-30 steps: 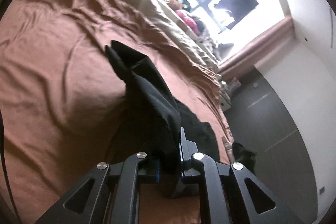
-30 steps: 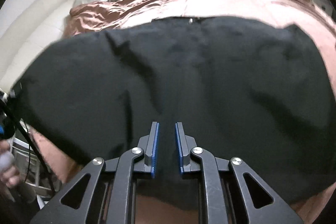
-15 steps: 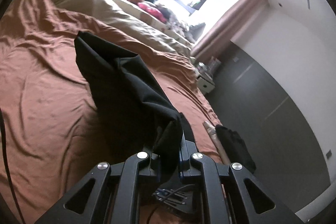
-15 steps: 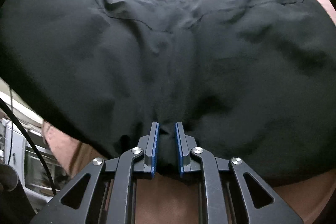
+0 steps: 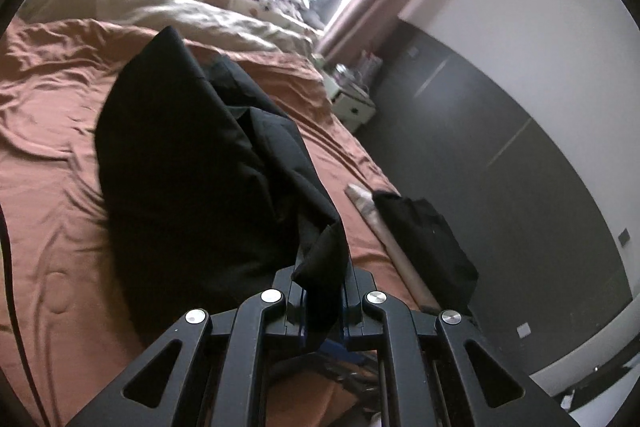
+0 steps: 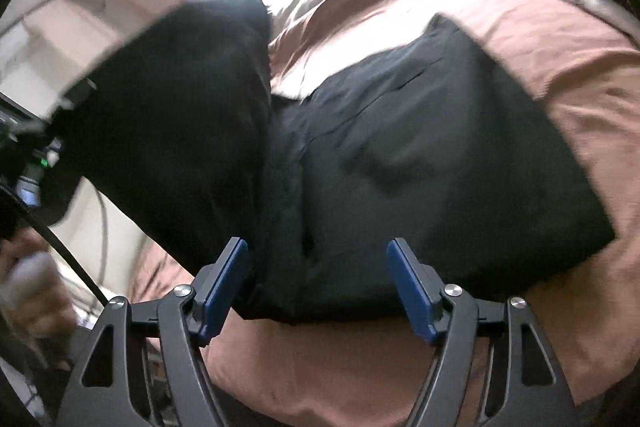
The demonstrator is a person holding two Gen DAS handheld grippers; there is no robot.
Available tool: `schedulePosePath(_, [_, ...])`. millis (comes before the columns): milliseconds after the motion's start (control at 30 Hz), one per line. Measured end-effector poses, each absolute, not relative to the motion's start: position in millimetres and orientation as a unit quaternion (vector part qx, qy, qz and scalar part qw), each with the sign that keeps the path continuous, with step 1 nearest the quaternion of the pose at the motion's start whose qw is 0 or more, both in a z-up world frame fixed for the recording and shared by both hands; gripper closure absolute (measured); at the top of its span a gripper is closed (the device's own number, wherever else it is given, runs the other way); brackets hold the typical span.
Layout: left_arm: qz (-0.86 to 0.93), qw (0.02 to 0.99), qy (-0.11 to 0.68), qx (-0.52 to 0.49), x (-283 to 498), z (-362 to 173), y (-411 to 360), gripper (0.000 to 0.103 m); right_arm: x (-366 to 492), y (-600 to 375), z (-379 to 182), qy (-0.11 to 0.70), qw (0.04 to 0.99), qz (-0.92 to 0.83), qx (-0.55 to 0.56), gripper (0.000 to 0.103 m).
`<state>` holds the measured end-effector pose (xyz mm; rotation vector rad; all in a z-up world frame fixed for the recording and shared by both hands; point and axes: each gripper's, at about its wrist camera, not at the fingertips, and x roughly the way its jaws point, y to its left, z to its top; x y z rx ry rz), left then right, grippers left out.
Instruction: Fold large clothes
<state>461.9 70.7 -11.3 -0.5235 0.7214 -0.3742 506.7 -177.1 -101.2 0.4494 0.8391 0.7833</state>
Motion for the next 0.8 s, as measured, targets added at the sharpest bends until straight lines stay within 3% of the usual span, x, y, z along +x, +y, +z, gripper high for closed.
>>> schedulePosePath(367, [-0.207, 0.843, 0.453, -0.204, 531, -95, -22, 0.092, 496, -280, -114, 0.378, 0.835, 0.302, 0.262, 0.032])
schedulePosePath(667, [-0.253, 0.818, 0.485, -0.178, 537, -114, -76, 0.091, 481, -312, -111, 0.379, 0.832, 0.288, 0.285, 0.032])
schedulePosePath(733, [-0.25, 0.813, 0.497, -0.173, 540, -118, -87, 0.089, 479, -317, -112, 0.382, 0.83, 0.288, 0.288, 0.032])
schedulePosePath(800, [-0.261, 0.804, 0.505, -0.174, 542, -120, -92, 0.077, 478, -321, -112, 0.385, 0.83, 0.284, 0.286, 0.032])
